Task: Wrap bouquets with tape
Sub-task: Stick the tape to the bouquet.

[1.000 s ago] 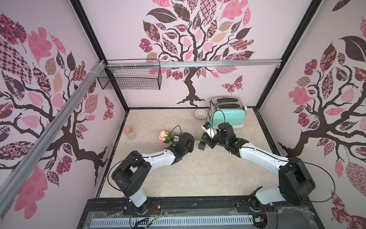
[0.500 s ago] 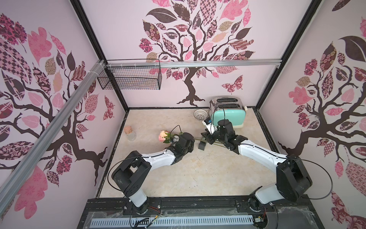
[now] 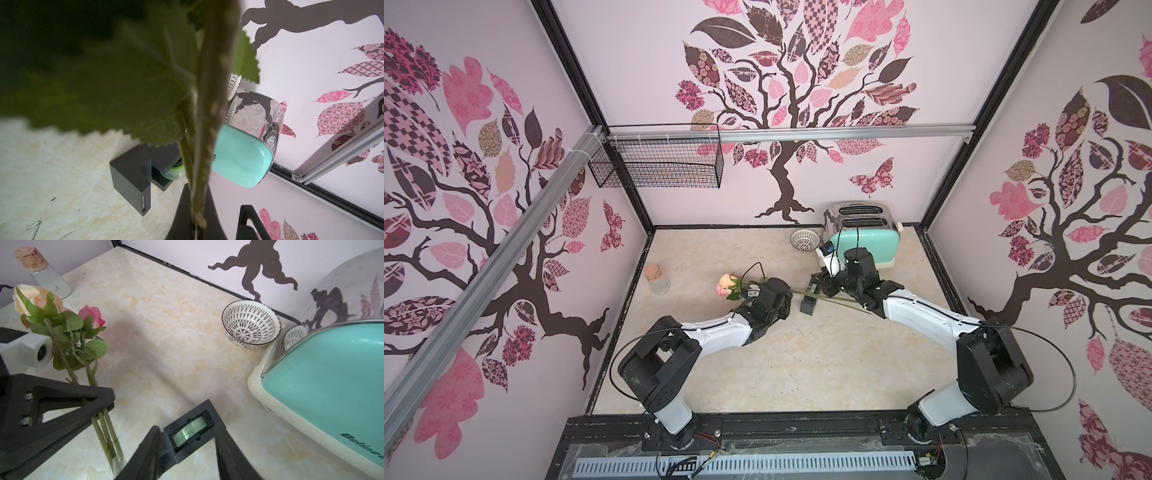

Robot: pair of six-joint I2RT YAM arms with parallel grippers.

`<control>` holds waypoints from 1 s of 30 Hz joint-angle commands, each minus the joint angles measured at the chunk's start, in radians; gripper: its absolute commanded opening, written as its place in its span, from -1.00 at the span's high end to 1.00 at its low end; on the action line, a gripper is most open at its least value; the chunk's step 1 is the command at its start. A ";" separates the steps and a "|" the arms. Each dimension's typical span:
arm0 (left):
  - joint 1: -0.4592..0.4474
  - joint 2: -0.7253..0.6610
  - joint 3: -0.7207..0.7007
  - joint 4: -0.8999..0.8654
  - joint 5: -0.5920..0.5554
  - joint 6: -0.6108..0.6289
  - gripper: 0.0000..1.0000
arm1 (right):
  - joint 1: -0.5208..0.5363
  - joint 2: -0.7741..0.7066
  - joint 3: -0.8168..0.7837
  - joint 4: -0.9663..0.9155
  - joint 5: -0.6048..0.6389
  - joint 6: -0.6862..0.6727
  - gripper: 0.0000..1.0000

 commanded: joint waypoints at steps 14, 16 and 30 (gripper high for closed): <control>-0.003 -0.020 0.015 0.021 -0.013 0.012 1.00 | -0.011 0.058 0.068 -0.074 -0.186 -0.026 0.09; -0.003 -0.020 0.015 0.022 -0.013 0.012 1.00 | -0.011 0.045 0.059 -0.069 -0.199 -0.032 0.09; -0.002 -0.021 0.013 0.025 -0.016 0.011 1.00 | 0.050 -0.093 -0.075 -0.048 -0.266 -0.138 -0.11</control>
